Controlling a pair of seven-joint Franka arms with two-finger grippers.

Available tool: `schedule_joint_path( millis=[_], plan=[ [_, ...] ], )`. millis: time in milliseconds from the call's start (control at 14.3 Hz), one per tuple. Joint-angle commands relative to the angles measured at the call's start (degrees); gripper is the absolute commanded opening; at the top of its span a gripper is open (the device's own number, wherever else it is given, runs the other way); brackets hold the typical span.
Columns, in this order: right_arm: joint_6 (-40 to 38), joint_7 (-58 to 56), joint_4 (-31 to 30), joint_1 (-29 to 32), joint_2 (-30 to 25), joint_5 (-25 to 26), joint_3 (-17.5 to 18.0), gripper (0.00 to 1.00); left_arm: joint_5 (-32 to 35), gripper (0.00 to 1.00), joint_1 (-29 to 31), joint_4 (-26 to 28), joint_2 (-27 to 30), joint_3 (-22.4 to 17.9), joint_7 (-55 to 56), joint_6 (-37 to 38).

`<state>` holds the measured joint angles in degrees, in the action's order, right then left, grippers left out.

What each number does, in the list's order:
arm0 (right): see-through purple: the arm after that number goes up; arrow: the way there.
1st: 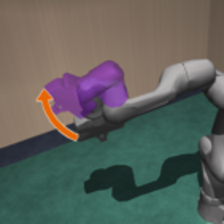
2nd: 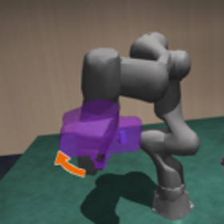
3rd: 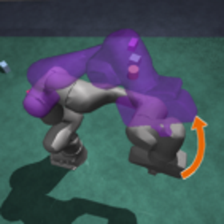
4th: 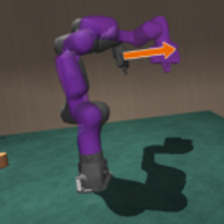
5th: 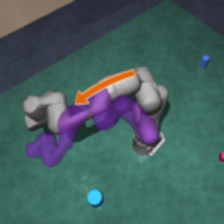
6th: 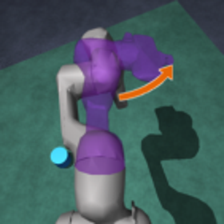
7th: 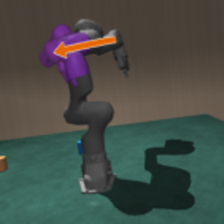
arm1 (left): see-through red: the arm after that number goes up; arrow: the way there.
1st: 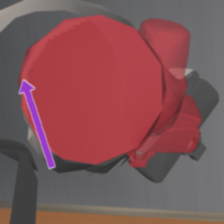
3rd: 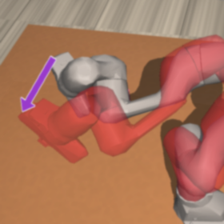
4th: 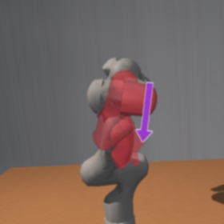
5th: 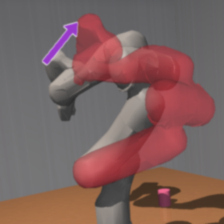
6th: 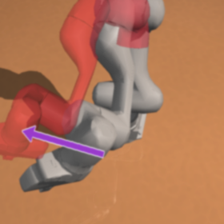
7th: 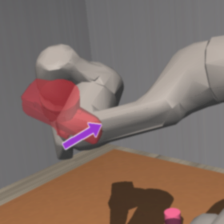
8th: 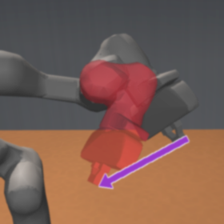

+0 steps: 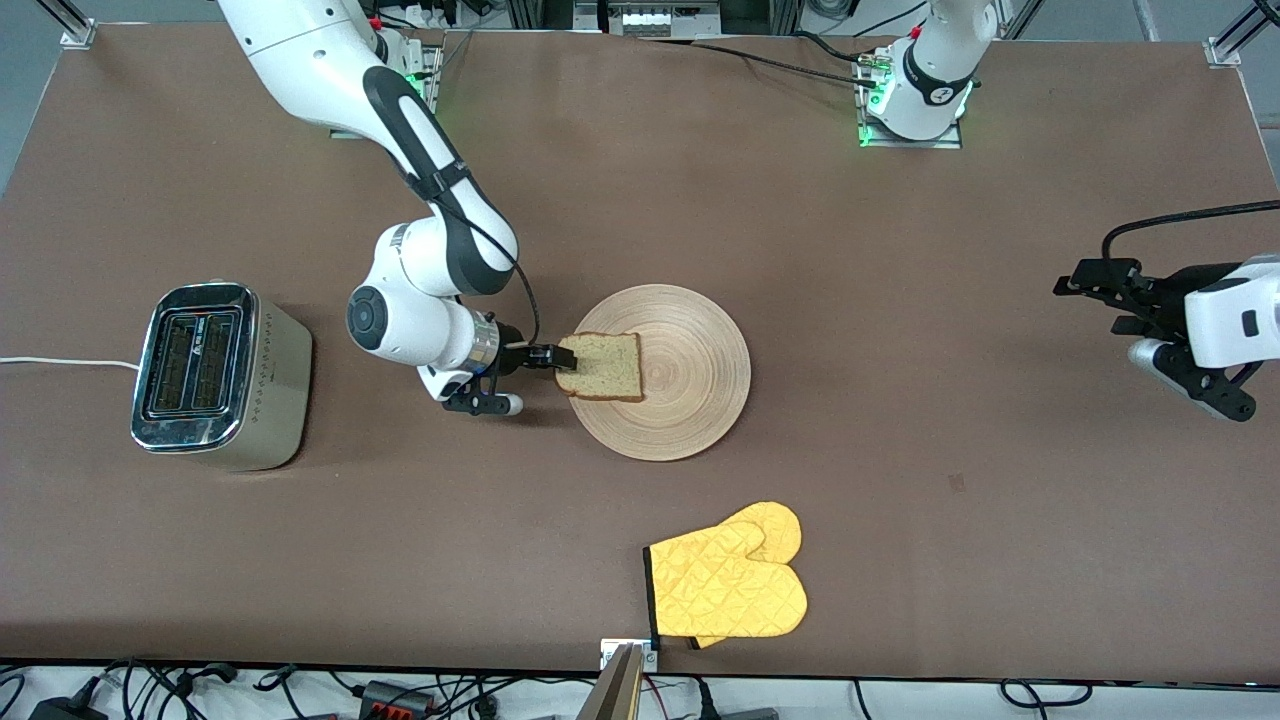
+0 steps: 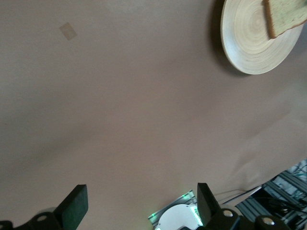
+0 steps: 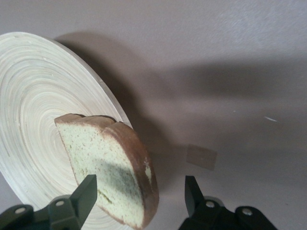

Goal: Move plate and put bread in toaster

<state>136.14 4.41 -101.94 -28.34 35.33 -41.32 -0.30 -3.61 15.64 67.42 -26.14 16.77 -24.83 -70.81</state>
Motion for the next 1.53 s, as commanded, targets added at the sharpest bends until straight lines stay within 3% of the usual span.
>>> schedule_joint_path(
  millis=[0, 140, 279, 558, 767, 907, 1116, 1326, 1465],
  plan=[
    [0.88, 0.51, 1.04, -0.58, 0.88, -1.31, -0.31, 0.81, 8.74, 1.00, -4.64, -1.59, 0.56, 0.54, -0.13, -0.12],
    [0.88, 0.51, 1.13, -0.67, 0.97, -1.31, -0.31, 0.76, 11.42, 1.00, -5.18, -0.72, 2.14, 3.33, -0.30, -0.29],
    [0.80, 0.60, 1.13, -0.58, 1.23, -1.31, -0.31, 0.63, 11.17, 1.00, -4.48, 6.02, 6.34, 5.63, 0.39, -3.78],
    [0.27, 0.60, 2.09, -0.58, 1.06, -1.31, -0.31, 0.22, 10.99, 1.00, -2.37, 16.40, 12.86, 5.64, 0.66, -10.90],
    [0.27, 1.04, 2.27, -0.67, 0.88, -1.31, -0.31, 0.05, 9.42, 1.00, -2.54, 33.87, 24.00, 4.94, 0.66, -25.03],
    [0.18, 1.12, 2.71, -0.67, 0.71, -1.22, -0.40, 0.00, 8.35, 1.00, -3.77, 32.97, 23.78, 1.35, 0.66, -26.48],
    [-1.91, 2.79, 3.15, -0.76, -1.48, -0.08, -0.84, 0.00, 7.56, 1.00, -11.57, 28.05, 21.58, -9.54, 8.18, -26.22],
    [-13.82, 5.07, 7.96, -0.23, -3.68, 6.66, -5.04, 0.00, 7.30, 1.00, -11.86, 29.25, 23.41, -9.48, 21.71, -21.30],
    [-23.76, 9.62, 13.41, -0.40, -4.65, 11.76, -8.12, 0.00, 7.30, 1.00, -12.30, 29.70, 24.21, -9.30, 23.51, -22.34]
  ],
)
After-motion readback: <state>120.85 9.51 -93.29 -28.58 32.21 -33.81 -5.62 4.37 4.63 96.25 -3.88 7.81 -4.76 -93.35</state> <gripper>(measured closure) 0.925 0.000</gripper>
